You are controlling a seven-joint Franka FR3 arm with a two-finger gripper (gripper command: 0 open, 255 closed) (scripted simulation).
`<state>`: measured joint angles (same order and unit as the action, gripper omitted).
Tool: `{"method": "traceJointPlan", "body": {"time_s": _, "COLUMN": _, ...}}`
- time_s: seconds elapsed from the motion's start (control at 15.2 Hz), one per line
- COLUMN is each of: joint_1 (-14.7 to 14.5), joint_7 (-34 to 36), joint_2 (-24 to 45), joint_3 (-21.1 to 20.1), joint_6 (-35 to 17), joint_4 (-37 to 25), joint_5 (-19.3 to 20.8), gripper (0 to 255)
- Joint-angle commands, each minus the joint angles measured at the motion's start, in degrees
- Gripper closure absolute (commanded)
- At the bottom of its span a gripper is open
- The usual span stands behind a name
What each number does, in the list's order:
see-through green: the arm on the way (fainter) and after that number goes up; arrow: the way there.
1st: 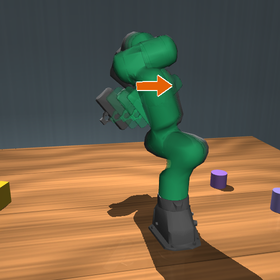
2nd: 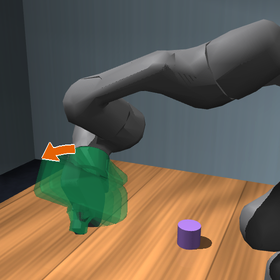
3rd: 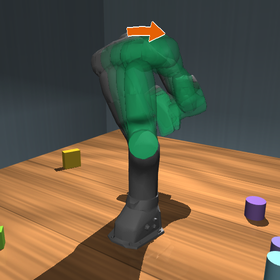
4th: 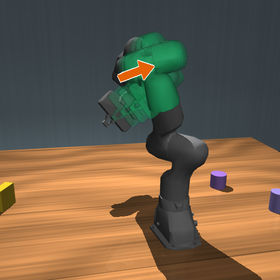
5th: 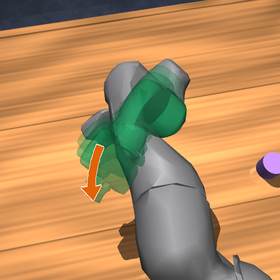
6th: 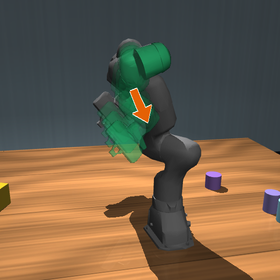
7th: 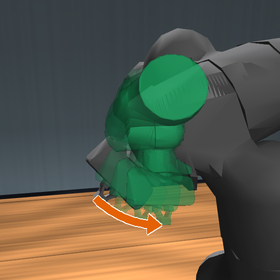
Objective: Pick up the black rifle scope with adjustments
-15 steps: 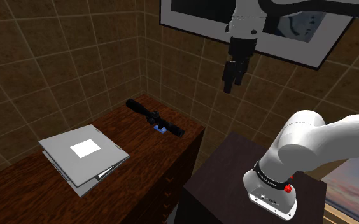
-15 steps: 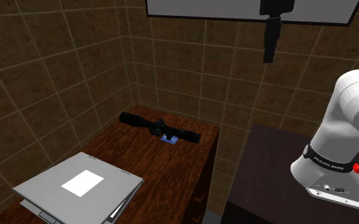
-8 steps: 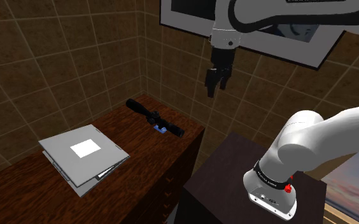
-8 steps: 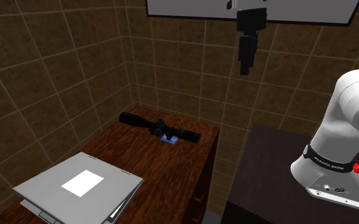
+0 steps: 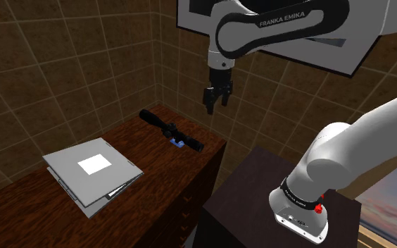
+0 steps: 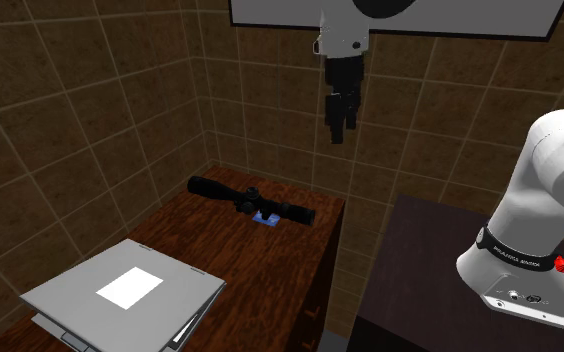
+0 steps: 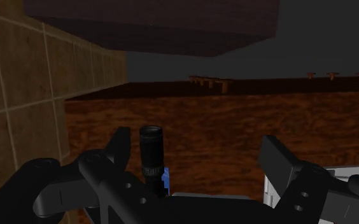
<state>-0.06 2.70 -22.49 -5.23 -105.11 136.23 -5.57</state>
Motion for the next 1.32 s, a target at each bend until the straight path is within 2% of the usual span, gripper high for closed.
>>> {"method": "traceJointPlan", "body": {"time_s": 0.0, "joint_1": 0.32, "joint_7": 0.3, "joint_2": 4.78, "joint_3": -0.19, "joint_6": -2.97, "joint_4": -1.73, "joint_5": 0.46, "gripper": 0}}
{"method": "traceJointPlan", "body": {"time_s": 0.66, "joint_1": 0.92, "joint_7": 3.0, "joint_2": 27.46, "joint_3": -0.59, "joint_6": -13.05, "joint_4": -13.61, "joint_5": 3.47, "gripper": 0}}
{"method": "traceJointPlan", "body": {"time_s": 1.25, "joint_1": 0.38, "joint_7": 5.25, "joint_2": 48.06, "joint_3": 0.49, "joint_6": -15.88, "joint_4": -30.69, "joint_5": 6.29, "gripper": 0}}
